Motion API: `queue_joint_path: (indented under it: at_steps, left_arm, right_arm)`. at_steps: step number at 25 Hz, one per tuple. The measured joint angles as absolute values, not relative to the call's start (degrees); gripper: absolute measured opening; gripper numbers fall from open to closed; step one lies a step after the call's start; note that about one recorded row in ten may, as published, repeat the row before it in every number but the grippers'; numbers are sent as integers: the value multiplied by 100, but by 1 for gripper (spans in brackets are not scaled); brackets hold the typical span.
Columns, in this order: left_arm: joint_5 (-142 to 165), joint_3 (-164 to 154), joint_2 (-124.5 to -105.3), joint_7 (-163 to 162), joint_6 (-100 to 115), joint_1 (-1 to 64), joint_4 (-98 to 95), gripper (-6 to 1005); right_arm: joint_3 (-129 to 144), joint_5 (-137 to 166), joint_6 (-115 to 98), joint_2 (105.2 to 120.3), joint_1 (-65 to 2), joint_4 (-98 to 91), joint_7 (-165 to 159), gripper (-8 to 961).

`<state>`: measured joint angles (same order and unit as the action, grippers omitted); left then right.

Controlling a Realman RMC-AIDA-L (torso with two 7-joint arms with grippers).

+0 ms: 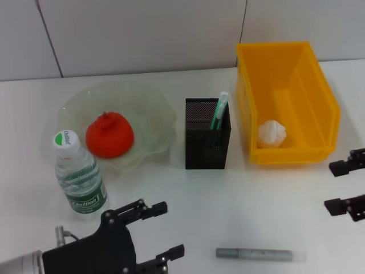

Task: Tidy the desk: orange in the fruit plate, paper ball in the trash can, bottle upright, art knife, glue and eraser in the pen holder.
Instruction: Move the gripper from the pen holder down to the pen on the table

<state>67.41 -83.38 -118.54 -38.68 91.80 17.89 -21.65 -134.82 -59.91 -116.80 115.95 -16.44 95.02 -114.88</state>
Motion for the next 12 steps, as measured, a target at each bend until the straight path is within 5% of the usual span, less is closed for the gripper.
queue_joint_path:
  at_steps: [1,6,8,11,12]
  left_arm:
    - [6728,-8314,-11857,-3777,9165,1773,-2071,712]
    - [6704,-8228,-11857,-3755,9159,1717,-2007,710]
    - [6702,-8158,-11856,-3760,9161,1706,-2001,710]
    - [6700,-8124,-11856,-3762,9158,1713,-1998,709]
    - [6700,-8112,-11857,-3763,9157,1723,-1994,709]
  right_arm:
    - [-13072,-5785,-11825,11420,-2011,9656,-12062,791]
    - [-11960,-5141,-11825,11198,-2697,9667,-12891,791]
    - [-11467,-4747,-11789,11238,-3014,9558,-12998,791]
    - [-10710,-3999,-11740,11561,-3533,9242,-13008,791]
    - [-10710,-3999,-11740,11561,-3533,9242,-13008,791]
